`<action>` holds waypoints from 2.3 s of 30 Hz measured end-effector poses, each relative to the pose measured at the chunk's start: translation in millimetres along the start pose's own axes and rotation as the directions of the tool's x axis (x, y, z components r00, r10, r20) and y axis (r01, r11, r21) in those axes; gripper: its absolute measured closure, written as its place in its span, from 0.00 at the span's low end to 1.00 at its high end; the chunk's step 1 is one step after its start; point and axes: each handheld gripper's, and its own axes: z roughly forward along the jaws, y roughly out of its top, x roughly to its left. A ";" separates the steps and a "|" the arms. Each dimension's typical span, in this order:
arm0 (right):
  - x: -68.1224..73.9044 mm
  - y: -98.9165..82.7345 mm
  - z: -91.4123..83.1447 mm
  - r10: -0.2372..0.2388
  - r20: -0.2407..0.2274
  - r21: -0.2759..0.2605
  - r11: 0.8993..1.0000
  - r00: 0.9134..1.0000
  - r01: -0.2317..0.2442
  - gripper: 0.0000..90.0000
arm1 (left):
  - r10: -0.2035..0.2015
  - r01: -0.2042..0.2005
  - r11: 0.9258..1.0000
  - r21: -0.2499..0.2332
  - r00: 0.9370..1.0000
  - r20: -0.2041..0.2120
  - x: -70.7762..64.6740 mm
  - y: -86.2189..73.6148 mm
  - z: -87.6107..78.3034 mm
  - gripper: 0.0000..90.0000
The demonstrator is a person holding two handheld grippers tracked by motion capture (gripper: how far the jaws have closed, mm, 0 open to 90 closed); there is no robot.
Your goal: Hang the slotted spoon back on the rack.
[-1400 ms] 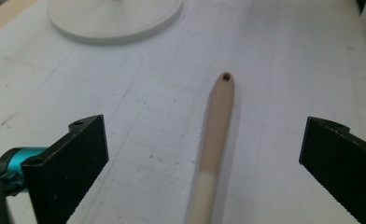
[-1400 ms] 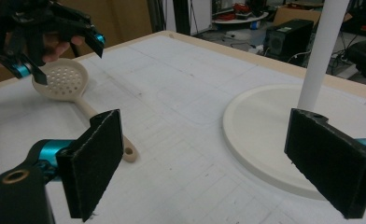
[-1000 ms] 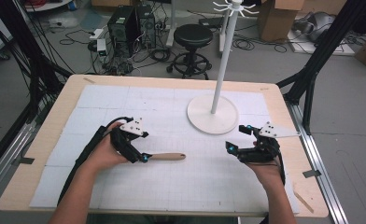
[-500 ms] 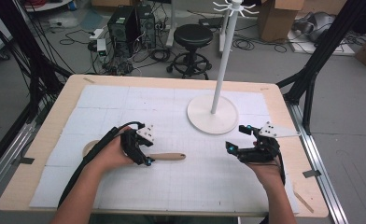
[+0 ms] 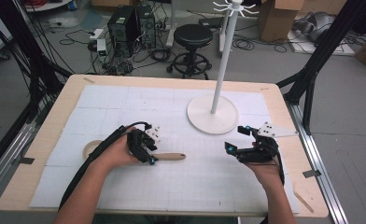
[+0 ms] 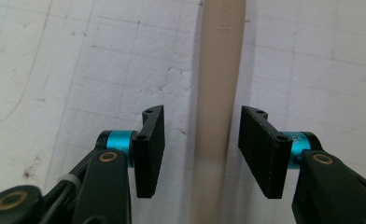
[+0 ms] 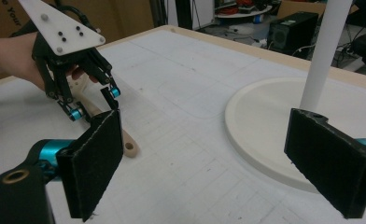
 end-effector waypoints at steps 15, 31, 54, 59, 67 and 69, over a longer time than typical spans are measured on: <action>0.2 -0.7 0.8 0.002 0.002 0.004 1.000 1.000 -0.002 0.13 | -0.003 0.002 0.999 0.051 1.000 0.017 0.4 5.7 2.5 0.67; 0.7 -1.0 0.3 0.004 0.004 0.005 1.000 1.000 -0.004 0.13 | 0.042 -0.043 0.995 0.090 0.999 0.009 -7.8 11.4 2.5 0.81; 1.2 -1.0 1.2 0.011 -0.004 0.003 1.000 1.000 -0.011 0.13 | 0.017 -0.023 0.987 -0.157 0.999 -0.040 -5.4 10.1 -62.6 0.81; 1.3 -0.5 1.7 0.012 -0.010 -0.003 1.000 1.000 -0.012 0.13 | 0.005 -0.013 0.978 -0.208 0.999 -0.036 -2.1 12.7 -75.5 0.81; 1.0 -0.5 1.0 0.012 -0.010 -0.006 1.000 1.000 -0.012 0.13 | 0.019 -0.026 0.955 -0.296 0.999 -0.029 3.7 22.2 -96.1 0.81; 0.9 -0.5 0.8 0.015 -0.011 -0.007 1.000 1.000 -0.015 0.13 | 0.025 -0.031 0.950 -0.310 0.999 -0.025 5.1 24.3 -101.7 0.81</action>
